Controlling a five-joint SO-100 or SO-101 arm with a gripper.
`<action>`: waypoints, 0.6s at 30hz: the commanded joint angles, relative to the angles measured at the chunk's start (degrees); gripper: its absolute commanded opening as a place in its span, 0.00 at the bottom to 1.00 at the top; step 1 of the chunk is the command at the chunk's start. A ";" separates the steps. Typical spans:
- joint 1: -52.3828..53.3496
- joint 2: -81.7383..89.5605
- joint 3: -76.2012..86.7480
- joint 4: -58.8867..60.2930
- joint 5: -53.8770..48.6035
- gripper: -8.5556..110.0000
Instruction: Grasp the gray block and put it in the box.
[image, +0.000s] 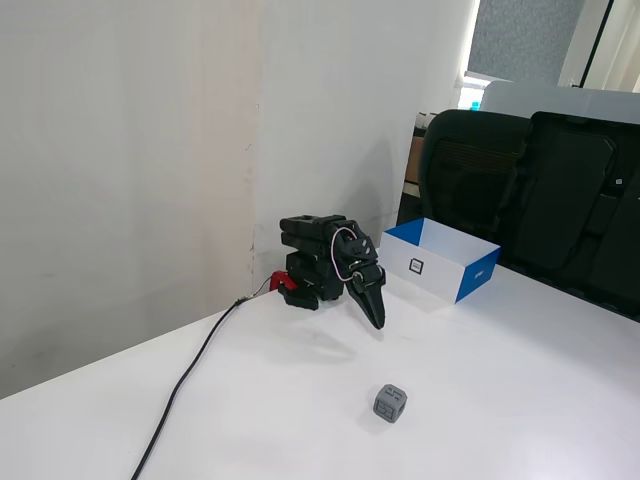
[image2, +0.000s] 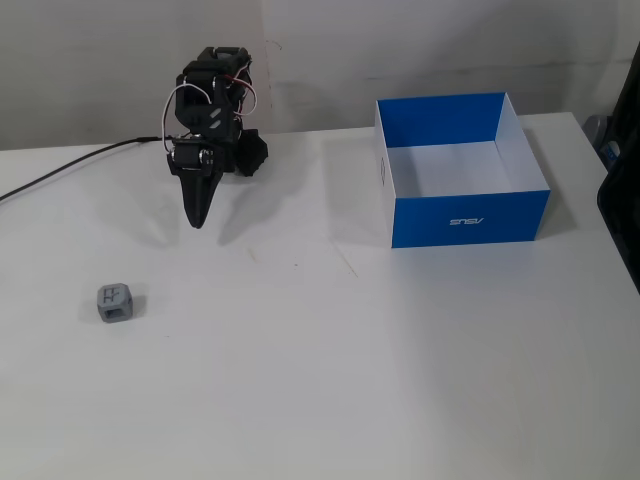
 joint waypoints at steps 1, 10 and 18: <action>-0.35 0.62 2.46 -1.23 0.35 0.07; -0.62 0.62 2.46 -1.23 0.44 0.07; -0.35 0.62 0.35 2.20 0.35 0.07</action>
